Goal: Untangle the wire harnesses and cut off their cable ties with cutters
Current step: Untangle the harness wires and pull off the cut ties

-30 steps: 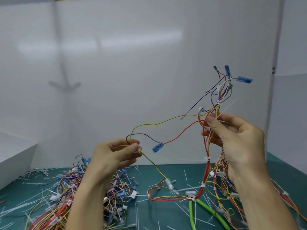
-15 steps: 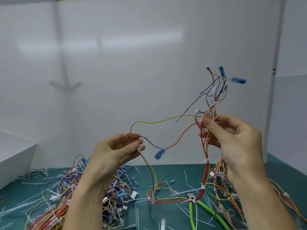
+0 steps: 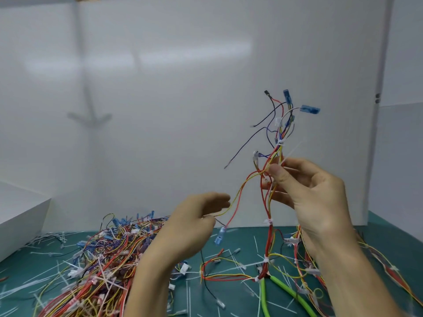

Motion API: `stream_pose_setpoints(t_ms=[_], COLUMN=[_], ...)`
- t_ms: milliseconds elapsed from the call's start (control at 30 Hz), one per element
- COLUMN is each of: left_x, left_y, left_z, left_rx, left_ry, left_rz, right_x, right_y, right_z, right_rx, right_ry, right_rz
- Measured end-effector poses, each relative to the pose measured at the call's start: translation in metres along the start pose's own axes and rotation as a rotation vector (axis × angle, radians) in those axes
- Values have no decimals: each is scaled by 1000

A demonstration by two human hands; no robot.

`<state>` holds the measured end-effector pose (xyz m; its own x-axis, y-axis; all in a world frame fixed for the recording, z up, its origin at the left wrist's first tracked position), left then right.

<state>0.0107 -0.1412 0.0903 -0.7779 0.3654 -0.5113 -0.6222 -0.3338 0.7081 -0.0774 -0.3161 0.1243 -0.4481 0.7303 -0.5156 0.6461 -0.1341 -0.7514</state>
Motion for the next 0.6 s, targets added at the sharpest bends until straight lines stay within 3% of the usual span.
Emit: stream_pose_setpoints(t_ms=[267, 367, 600], left_x=[1, 2, -1], left_y=[48, 40, 29], left_z=[12, 5, 6], left_rx=[470, 456, 476], left_ry=[175, 117, 195], left_rz=[-112, -69, 9], right_x=[15, 18, 27], right_y=[4, 2, 5], right_z=[-25, -31, -42], right_rx=[35, 42, 119], right_ry=[-197, -233, -253], right_rz=[-20, 9, 53])
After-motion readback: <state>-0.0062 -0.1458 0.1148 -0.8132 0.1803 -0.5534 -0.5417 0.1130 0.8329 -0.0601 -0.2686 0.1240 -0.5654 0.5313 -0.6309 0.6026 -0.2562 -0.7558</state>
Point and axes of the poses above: each hand's wrist, its own x-axis away from the middle knuckle, its own z-axis out of the back of the hand, y = z × x, the point moved 10 cm from there along -x, towards the middle knuckle, and after that the axes turned 14 degrees about y, right-handed, at the moved point
